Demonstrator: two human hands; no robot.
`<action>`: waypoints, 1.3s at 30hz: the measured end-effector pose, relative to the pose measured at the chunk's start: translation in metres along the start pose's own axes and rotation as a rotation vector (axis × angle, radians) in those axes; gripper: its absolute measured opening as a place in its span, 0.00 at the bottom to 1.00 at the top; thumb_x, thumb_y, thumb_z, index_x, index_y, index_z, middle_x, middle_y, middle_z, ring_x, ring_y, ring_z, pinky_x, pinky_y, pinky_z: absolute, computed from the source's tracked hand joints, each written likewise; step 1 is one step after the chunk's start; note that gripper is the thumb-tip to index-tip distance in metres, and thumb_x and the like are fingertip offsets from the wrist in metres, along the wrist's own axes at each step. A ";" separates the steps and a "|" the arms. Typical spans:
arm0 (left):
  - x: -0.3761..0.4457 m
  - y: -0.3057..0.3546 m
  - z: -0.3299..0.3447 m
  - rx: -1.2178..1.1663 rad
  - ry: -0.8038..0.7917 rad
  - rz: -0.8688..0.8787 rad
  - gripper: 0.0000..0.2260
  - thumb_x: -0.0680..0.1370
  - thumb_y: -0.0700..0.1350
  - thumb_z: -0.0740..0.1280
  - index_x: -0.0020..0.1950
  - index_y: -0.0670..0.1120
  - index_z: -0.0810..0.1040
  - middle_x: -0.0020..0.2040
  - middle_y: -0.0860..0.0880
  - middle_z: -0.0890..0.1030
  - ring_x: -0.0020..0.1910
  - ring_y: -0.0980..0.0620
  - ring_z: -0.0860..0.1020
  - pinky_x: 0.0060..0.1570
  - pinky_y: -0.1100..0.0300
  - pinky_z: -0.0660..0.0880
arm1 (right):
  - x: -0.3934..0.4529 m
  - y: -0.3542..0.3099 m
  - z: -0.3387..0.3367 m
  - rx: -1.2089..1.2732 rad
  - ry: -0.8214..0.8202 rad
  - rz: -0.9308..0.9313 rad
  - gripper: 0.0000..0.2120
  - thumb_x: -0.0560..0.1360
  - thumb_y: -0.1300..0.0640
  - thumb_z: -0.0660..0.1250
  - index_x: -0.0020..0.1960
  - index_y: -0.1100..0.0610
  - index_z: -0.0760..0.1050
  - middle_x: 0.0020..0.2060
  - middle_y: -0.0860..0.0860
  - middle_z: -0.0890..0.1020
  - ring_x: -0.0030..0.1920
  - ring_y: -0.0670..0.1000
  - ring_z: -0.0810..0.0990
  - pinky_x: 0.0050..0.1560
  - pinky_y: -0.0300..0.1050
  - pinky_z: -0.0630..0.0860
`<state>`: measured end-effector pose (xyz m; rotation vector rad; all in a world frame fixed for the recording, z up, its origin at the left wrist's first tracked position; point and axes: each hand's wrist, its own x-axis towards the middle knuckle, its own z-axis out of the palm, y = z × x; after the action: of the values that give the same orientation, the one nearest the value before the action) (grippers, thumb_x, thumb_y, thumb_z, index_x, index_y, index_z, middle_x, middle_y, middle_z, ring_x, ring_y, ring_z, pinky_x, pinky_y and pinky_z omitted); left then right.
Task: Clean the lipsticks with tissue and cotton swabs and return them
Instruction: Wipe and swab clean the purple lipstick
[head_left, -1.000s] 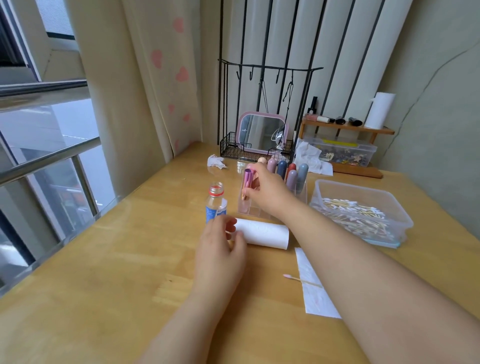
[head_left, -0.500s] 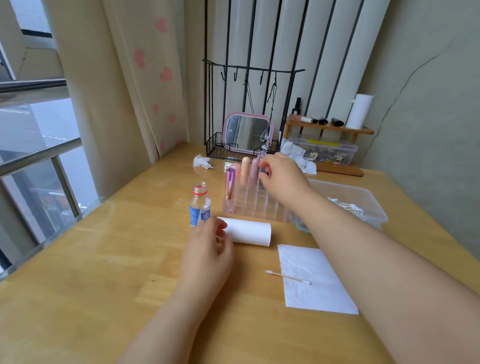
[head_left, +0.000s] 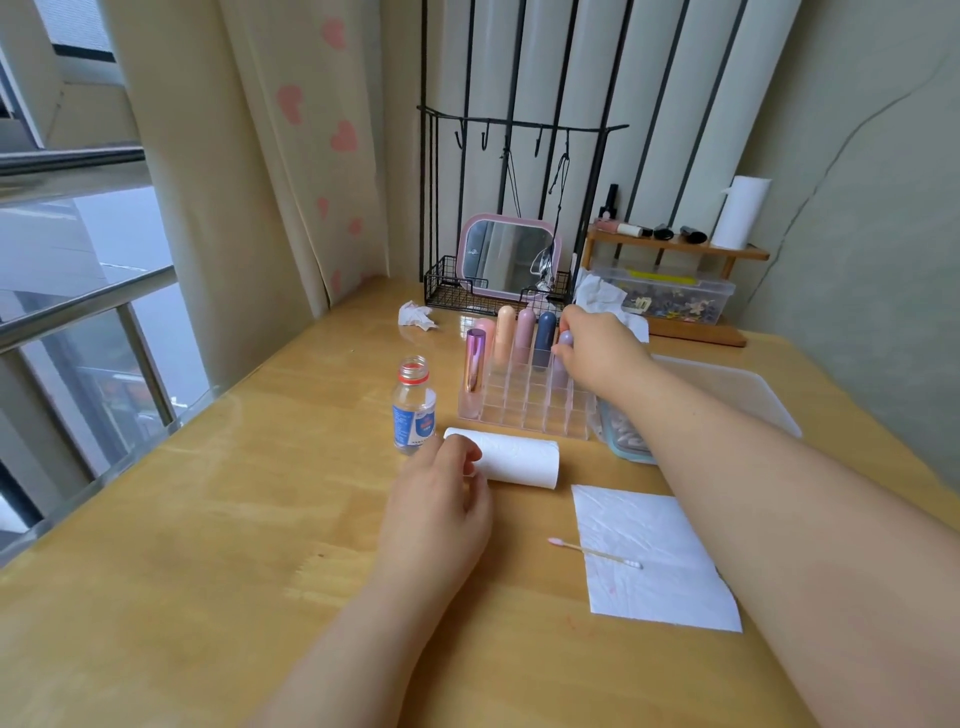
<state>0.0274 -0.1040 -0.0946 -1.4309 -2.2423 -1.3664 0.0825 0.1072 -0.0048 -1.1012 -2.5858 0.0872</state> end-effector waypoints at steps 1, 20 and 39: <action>0.000 0.000 0.000 -0.001 -0.002 -0.003 0.06 0.74 0.37 0.66 0.50 0.42 0.77 0.43 0.49 0.77 0.41 0.47 0.75 0.39 0.55 0.71 | 0.001 0.000 -0.003 0.009 -0.001 -0.002 0.09 0.80 0.57 0.57 0.57 0.60 0.69 0.50 0.59 0.79 0.47 0.57 0.76 0.42 0.47 0.72; -0.029 0.067 -0.012 -0.439 -0.410 0.135 0.06 0.78 0.51 0.64 0.45 0.50 0.75 0.35 0.59 0.75 0.35 0.61 0.71 0.38 0.66 0.69 | -0.201 -0.005 -0.075 0.514 0.003 -0.069 0.06 0.73 0.53 0.70 0.43 0.46 0.72 0.35 0.45 0.79 0.35 0.41 0.74 0.40 0.35 0.72; -0.032 0.059 -0.006 -0.516 -0.484 0.003 0.10 0.72 0.55 0.63 0.48 0.51 0.78 0.43 0.52 0.83 0.43 0.53 0.80 0.46 0.59 0.75 | -0.219 0.056 -0.064 1.091 0.186 0.209 0.01 0.75 0.59 0.67 0.46 0.56 0.77 0.35 0.48 0.84 0.33 0.42 0.78 0.33 0.37 0.73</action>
<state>0.0890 -0.1219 -0.0723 -2.1268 -2.2294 -1.8578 0.2835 -0.0135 -0.0143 -0.8398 -1.7541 1.1991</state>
